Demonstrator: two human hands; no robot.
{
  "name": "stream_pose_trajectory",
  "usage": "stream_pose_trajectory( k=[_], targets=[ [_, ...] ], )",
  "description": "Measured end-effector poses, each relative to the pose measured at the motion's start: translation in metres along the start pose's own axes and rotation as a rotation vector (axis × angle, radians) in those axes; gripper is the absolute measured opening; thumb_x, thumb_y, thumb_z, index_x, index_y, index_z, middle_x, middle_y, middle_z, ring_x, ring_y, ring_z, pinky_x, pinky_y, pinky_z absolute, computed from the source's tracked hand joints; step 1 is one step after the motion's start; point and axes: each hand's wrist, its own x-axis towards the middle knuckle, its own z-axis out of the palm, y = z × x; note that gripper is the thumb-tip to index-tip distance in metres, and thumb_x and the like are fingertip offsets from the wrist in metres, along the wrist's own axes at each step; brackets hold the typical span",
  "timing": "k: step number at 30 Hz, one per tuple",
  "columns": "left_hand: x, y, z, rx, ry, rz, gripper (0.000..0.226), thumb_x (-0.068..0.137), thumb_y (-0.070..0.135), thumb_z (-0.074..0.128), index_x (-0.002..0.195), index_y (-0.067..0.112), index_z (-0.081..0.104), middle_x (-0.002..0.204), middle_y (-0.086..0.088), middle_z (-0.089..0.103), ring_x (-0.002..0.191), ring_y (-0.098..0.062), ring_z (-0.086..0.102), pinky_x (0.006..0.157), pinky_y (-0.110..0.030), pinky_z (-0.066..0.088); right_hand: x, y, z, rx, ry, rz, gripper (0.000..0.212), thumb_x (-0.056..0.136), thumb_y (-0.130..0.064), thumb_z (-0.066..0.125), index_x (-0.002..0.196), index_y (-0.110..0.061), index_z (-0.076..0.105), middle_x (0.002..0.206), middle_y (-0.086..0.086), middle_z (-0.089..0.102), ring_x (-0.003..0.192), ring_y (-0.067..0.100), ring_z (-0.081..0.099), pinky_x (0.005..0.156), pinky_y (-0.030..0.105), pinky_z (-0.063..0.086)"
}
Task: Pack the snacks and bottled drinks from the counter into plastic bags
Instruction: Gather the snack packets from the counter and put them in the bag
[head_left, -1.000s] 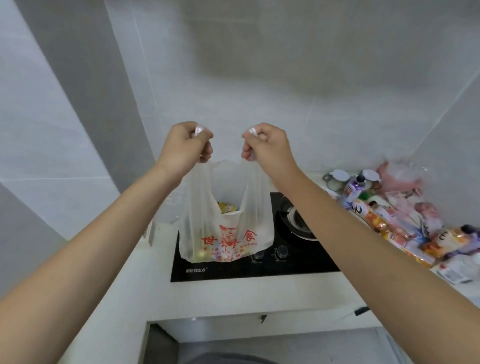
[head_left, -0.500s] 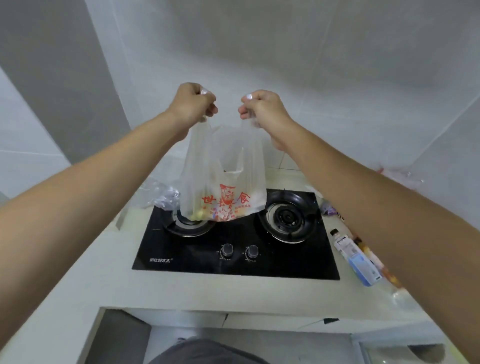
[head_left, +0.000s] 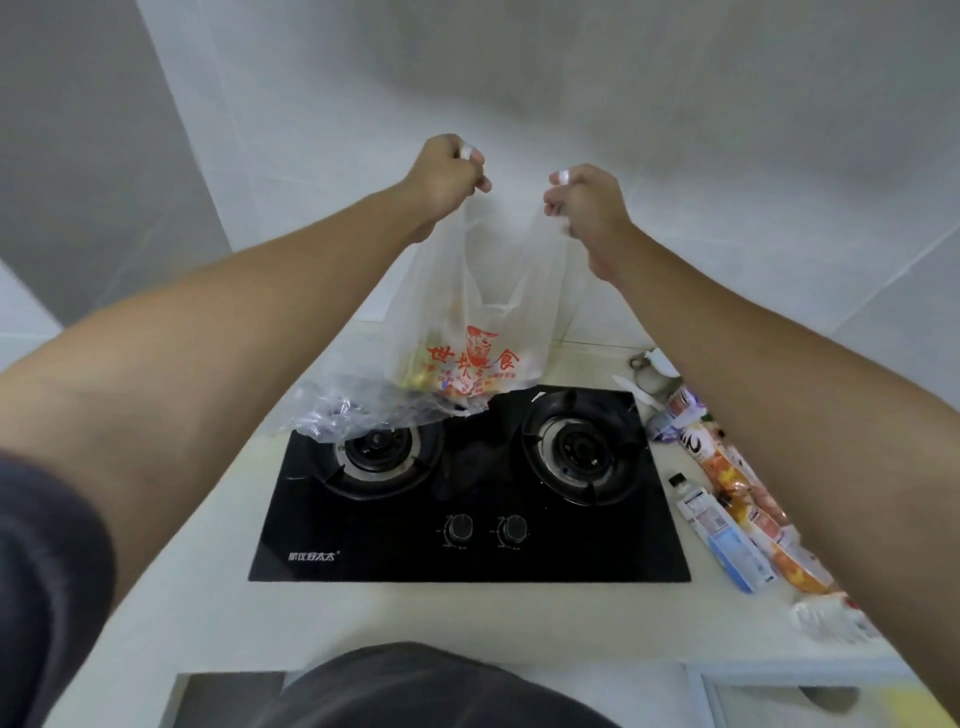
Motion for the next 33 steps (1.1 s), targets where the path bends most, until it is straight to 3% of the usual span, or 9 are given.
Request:
stream_pose_trajectory(
  k=[6, 8, 13, 18, 20, 23, 26, 33],
  targets=[
    [0.028, -0.028, 0.003, 0.018, -0.070, -0.013, 0.010, 0.098, 0.004, 0.047, 0.099, 0.011, 0.054, 0.105, -0.009, 0.066, 0.059, 0.008, 0.060, 0.055, -0.008, 0.042, 0.026, 0.024, 0.014, -0.100, 0.032, 0.057, 0.019, 0.090, -0.005, 0.058, 0.100, -0.020, 0.065, 0.101, 0.006, 0.066, 0.086, 0.015, 0.059, 0.066, 0.025, 0.041],
    [0.031, -0.043, 0.005, 0.025, -0.086, -0.043, 0.009, 0.096, 0.003, 0.051, 0.094, 0.012, 0.052, 0.107, -0.011, 0.064, 0.066, 0.001, 0.061, 0.059, -0.011, 0.043, 0.029, 0.035, 0.020, -0.126, 0.032, 0.098, 0.023, 0.090, -0.004, 0.057, 0.104, -0.021, 0.065, 0.108, 0.005, 0.067, 0.090, 0.016, 0.060, 0.068, 0.025, 0.042],
    [0.031, -0.078, 0.010, 0.050, -0.116, -0.104, 0.024, 0.091, 0.005, 0.057, 0.111, 0.015, 0.050, 0.125, -0.013, 0.063, 0.093, -0.019, 0.060, 0.063, -0.021, 0.041, 0.029, 0.070, 0.028, -0.185, -0.025, 0.193, 0.037, 0.089, -0.005, 0.062, 0.124, -0.018, 0.065, 0.116, 0.006, 0.064, 0.097, 0.019, 0.059, 0.069, 0.025, 0.042],
    [0.025, -0.096, 0.014, 0.087, -0.124, -0.120, 0.037, 0.088, 0.010, 0.065, 0.122, 0.019, 0.052, 0.104, -0.005, 0.060, 0.089, -0.019, 0.057, 0.067, -0.027, 0.042, 0.024, 0.085, 0.033, -0.234, -0.051, 0.183, 0.044, 0.092, -0.007, 0.064, 0.135, -0.015, 0.061, 0.129, 0.012, 0.065, 0.104, 0.020, 0.060, 0.069, 0.022, 0.041],
    [0.021, -0.101, 0.015, 0.102, -0.127, -0.110, 0.038, 0.090, 0.012, 0.063, 0.126, 0.020, 0.053, 0.102, -0.004, 0.061, 0.090, -0.020, 0.059, 0.068, -0.028, 0.042, 0.021, 0.085, 0.032, -0.302, -0.057, 0.162, 0.043, 0.092, -0.011, 0.064, 0.134, -0.016, 0.061, 0.126, 0.007, 0.065, 0.110, 0.021, 0.062, 0.072, 0.022, 0.042],
    [0.012, -0.102, 0.012, 0.121, -0.126, -0.073, 0.036, 0.091, 0.012, 0.060, 0.126, 0.020, 0.055, 0.093, 0.000, 0.062, 0.090, -0.018, 0.062, 0.070, -0.028, 0.044, 0.013, 0.078, 0.028, -0.447, -0.007, 0.098, 0.037, 0.092, -0.013, 0.063, 0.130, -0.014, 0.063, 0.116, 0.001, 0.064, 0.102, 0.017, 0.060, 0.077, 0.024, 0.045],
    [-0.002, -0.099, 0.007, 0.140, -0.109, -0.048, 0.032, 0.092, 0.013, 0.058, 0.123, 0.023, 0.055, 0.092, 0.001, 0.064, 0.088, -0.014, 0.061, 0.070, -0.026, 0.046, 0.002, 0.073, 0.022, -0.498, 0.040, 0.028, 0.036, 0.092, -0.017, 0.062, 0.128, -0.015, 0.063, 0.111, -0.002, 0.063, 0.102, 0.016, 0.061, 0.085, 0.027, 0.050],
    [-0.061, -0.092, -0.006, 0.160, -0.034, -0.028, 0.028, 0.097, 0.017, 0.057, 0.125, 0.021, 0.054, 0.092, 0.002, 0.061, 0.084, -0.014, 0.058, 0.073, -0.027, 0.044, -0.047, 0.063, 0.010, -0.468, -0.033, -0.081, 0.034, 0.092, -0.021, 0.062, 0.126, -0.016, 0.063, 0.114, -0.001, 0.066, 0.107, 0.016, 0.063, 0.098, 0.037, 0.053]
  ],
)
